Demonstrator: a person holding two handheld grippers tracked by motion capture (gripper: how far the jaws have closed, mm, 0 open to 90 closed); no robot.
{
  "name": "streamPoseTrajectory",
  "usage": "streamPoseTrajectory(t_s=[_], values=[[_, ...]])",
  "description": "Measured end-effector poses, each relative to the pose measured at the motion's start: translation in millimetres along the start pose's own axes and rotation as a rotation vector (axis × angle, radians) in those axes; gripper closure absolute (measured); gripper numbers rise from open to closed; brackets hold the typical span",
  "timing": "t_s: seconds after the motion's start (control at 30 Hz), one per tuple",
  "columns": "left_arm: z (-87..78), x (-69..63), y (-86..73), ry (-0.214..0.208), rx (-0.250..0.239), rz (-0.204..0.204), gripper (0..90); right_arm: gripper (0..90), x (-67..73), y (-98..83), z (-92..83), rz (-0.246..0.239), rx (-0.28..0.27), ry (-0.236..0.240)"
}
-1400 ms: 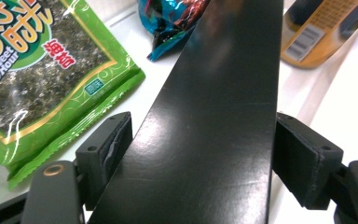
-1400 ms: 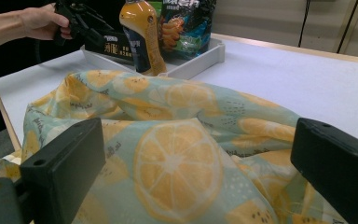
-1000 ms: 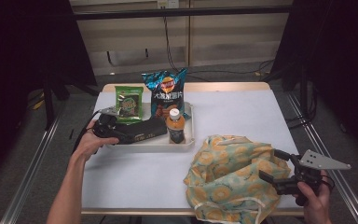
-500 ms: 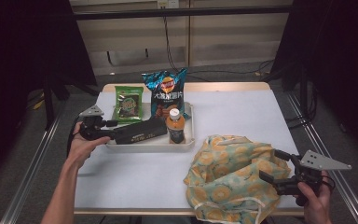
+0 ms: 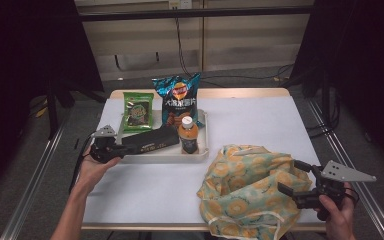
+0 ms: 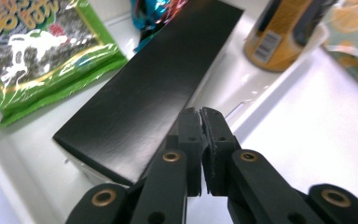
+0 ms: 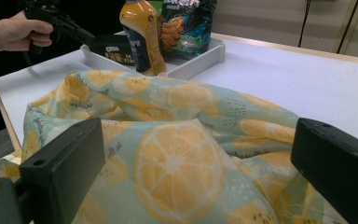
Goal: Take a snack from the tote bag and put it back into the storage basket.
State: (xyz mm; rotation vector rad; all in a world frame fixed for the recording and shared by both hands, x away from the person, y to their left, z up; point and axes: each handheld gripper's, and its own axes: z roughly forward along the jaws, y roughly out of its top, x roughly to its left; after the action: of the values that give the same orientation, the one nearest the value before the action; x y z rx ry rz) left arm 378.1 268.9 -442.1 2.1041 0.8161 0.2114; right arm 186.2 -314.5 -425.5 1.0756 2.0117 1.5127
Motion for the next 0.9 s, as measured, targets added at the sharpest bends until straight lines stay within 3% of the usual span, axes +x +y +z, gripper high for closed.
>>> streamPoseTrajectory(t_s=[0.07,0.37,0.43,0.63,0.87,0.9], values=[[0.2,3.7,-0.5,0.015,-0.005,-0.019,86.3,2.5,0.0,0.0,-0.2,-0.001,-0.003,0.0],[-1.0,11.6,0.6,0.073,0.008,-0.035,84.1,2.5,-1.2,0.1,-0.9,-0.001,-0.002,0.001],[-1.8,13.6,0.1,0.069,-0.006,-0.051,83.8,2.5,-1.1,-0.1,-0.3,0.0,-0.001,-0.002],[-1.0,16.0,0.5,0.1,-0.008,-0.052,83.2,2.5,-0.8,0.1,-0.3,0.001,-0.001,-0.006],[0.5,17.5,0.8,0.102,0.001,-0.044,80.1,2.5,-1.4,-0.1,-1.3,0.0,-0.001,-0.004],[0.4,18.3,0.9,0.12,0.003,-0.045,80.0,2.5,-1.4,-0.1,-1.2,-0.002,-0.001,-0.004]])
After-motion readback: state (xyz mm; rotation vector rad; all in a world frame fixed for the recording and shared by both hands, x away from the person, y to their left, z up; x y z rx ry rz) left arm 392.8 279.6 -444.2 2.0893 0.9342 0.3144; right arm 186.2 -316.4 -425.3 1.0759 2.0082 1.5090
